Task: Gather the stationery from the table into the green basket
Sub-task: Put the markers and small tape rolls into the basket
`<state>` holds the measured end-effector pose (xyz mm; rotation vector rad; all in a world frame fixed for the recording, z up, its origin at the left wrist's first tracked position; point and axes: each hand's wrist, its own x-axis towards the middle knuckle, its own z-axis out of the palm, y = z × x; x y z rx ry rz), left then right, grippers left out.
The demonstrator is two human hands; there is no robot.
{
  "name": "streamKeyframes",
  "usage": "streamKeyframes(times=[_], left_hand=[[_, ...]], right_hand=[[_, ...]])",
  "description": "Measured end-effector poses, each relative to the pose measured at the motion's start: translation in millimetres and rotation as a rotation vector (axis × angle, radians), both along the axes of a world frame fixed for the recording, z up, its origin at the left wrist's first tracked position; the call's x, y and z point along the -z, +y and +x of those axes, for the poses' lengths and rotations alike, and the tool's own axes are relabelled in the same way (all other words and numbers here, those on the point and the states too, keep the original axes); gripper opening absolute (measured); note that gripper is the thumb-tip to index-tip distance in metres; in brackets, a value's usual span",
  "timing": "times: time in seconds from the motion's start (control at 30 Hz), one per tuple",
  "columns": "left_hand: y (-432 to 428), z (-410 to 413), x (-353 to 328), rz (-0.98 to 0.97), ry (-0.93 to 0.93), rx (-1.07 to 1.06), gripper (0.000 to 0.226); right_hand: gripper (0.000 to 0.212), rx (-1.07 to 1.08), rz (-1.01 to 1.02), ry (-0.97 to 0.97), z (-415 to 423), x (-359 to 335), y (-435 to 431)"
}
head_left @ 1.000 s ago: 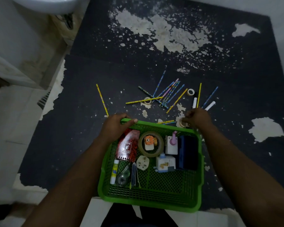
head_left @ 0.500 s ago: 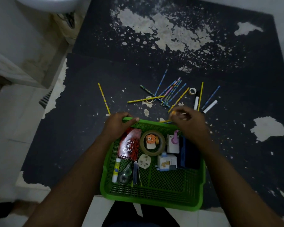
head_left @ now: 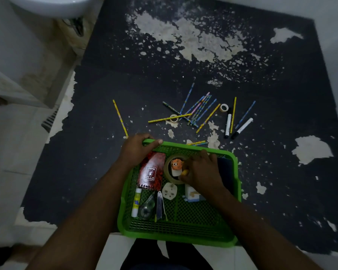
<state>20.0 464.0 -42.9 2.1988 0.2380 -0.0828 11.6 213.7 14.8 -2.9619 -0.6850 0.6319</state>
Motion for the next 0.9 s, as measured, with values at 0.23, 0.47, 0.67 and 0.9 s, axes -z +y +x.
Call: streamKeyframes(times=[0.23,0.47,0.67,0.9], left_hand=[[0.2,0.3,1.7,0.022,0.016,-0.01,0.062],[0.7,2.6,4.8,-0.002,0.014,-0.004,0.061],[0.7,1.9,4.9,-0.017,0.006,0.004,0.059],[0.1,1.7,3.6,-0.035,0.039,-0.025,0.055]], right_hand=[[0.032,0.16,0.409,-0.076,70.7,-25.0,11.9],[0.006,0.272,0.345,0.022,161.2,19.4,3.2],[0.025,0.129,0.393,0.121,157.8,49.7,33.6],[0.025,0.059,0.35,0.016,166.1,63.4,48.6]])
